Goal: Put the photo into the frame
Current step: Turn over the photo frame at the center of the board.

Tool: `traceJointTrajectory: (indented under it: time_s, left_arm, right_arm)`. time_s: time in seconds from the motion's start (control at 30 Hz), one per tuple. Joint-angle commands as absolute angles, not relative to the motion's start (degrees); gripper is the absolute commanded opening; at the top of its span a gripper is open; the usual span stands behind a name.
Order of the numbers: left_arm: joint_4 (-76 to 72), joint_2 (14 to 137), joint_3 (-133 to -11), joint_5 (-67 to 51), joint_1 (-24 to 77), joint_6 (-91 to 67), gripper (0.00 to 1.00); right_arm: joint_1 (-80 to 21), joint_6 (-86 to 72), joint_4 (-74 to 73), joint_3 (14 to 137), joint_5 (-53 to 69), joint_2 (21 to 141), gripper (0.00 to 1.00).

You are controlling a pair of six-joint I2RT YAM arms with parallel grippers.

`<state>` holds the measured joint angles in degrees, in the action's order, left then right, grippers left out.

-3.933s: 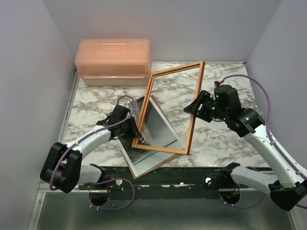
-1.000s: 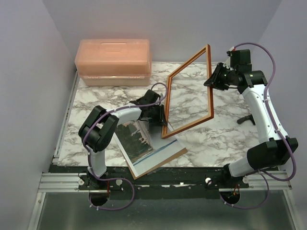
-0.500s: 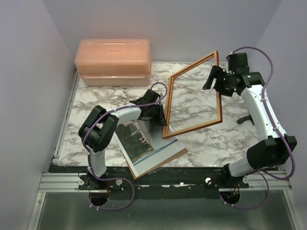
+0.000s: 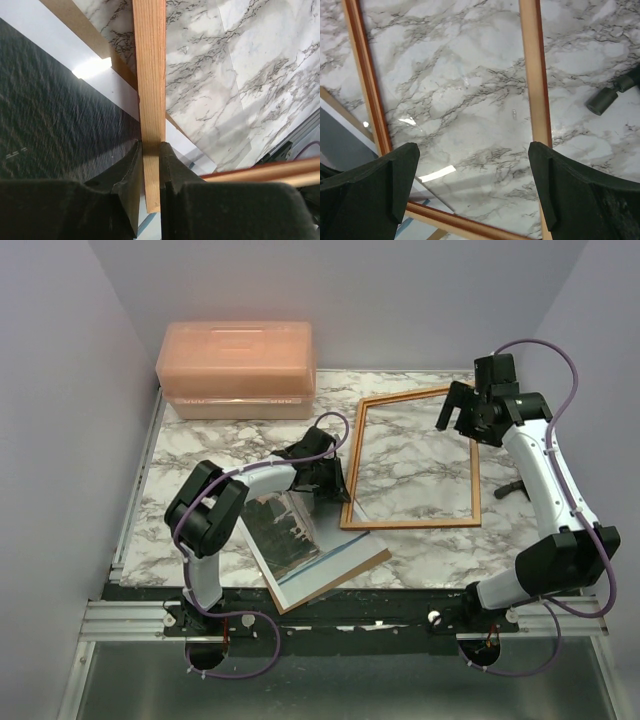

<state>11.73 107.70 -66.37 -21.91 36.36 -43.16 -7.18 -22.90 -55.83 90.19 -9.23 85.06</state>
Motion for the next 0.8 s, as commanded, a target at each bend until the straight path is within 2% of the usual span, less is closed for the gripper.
traceJointTrajectory:
  time_s: [0.0, 0.1, 0.27, 0.47, 0.5, 0.6, 0.67, 0.77]
  left_arm:
    - [11.03, 109.69, -65.83, -20.71, 37.06, -44.54, 0.0]
    - [10.38, 110.02, -65.46, -20.57, 37.1, -45.15, 0.0]
    - [9.99, 111.26, -65.7, -21.04, 37.49, -45.85, 0.0]
    - [8.58, 110.4, -66.26, -22.81, 38.19, -45.98, 0.0]
    - [8.3, 109.5, -66.08, -22.85, 38.23, -45.97, 0.02]
    - [6.31, 104.99, -63.68, -22.53, 38.02, -45.54, 0.23]
    - [4.78, 100.41, -61.51, -22.09, 37.69, -45.26, 0.45]
    - [2.64, 93.79, -57.79, -21.8, 36.63, -45.25, 0.65]
  right_arm:
    - [-7.56, -23.48, -57.28, 88.78, -17.9, 83.87, 1.0]
    - [-7.56, -23.63, -57.07, 88.52, -20.87, 82.81, 1.0]
    - [-7.56, -23.49, -55.05, 86.99, -18.11, 80.8, 1.0]
    - [-7.56, -23.57, -52.37, 82.56, -9.62, 79.78, 1.0]
    - [-7.54, -23.97, -51.24, 81.0, -7.17, 79.49, 1.0]
    - [-7.54, -24.59, -47.92, 76.72, 0.49, 79.01, 1.0]
    - [-7.71, -25.24, -45.8, 73.67, 5.78, 79.47, 1.0]
    - [-9.44, -26.39, -43.27, 70.81, 7.9, 80.91, 1.0]
